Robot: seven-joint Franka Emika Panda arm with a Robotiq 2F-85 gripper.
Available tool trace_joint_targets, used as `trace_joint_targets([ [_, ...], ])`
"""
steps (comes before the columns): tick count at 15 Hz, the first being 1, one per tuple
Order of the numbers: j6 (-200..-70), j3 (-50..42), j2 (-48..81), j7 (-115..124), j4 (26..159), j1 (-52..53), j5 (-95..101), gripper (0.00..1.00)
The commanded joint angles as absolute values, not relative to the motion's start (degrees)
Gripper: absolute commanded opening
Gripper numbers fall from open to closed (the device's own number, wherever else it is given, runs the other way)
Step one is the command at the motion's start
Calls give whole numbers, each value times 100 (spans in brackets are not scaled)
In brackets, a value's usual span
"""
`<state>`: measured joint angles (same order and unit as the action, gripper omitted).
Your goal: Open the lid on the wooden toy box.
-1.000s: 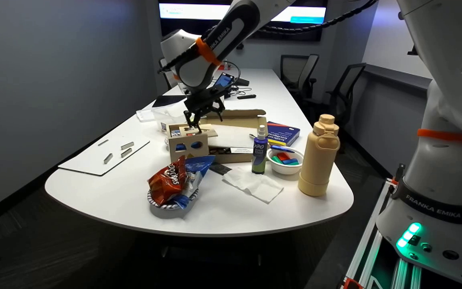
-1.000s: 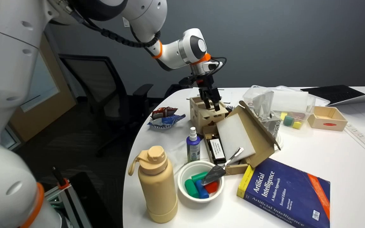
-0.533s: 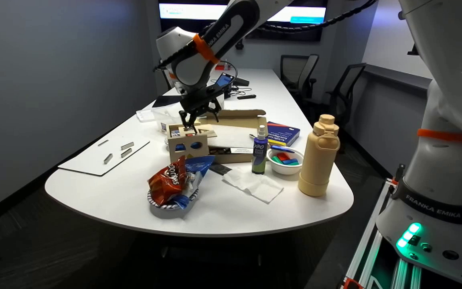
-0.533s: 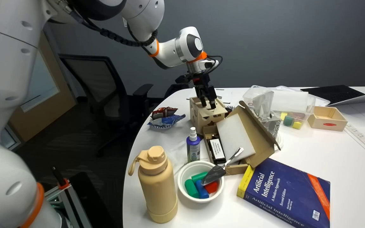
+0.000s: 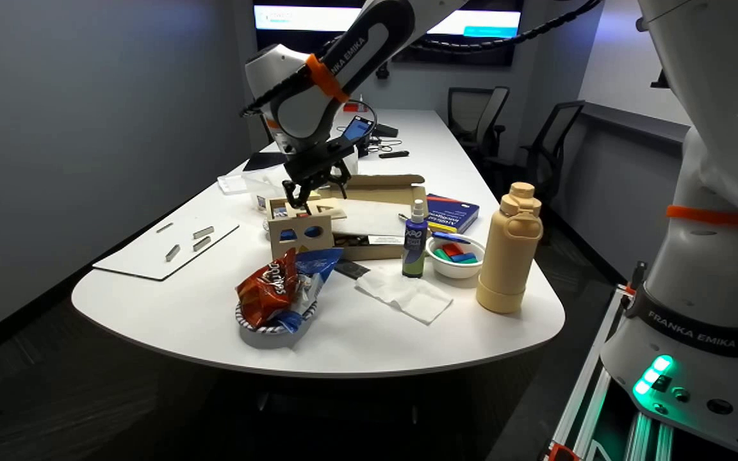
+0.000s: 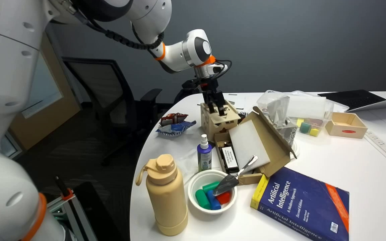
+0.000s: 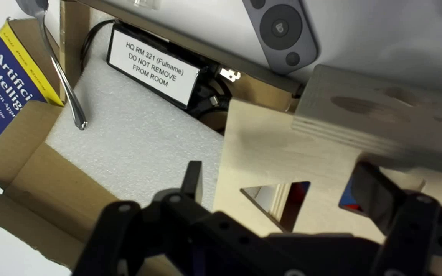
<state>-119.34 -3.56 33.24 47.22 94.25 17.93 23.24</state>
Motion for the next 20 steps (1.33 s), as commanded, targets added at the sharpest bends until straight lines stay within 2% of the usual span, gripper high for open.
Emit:
trace_joint_targets([
  [1, -12074, -279, 3176, 4686, 9661, 1745, 2266, 100],
  [20, -11925, -430, 3318, 4776, 9490, 1465, 2140, 100],
])
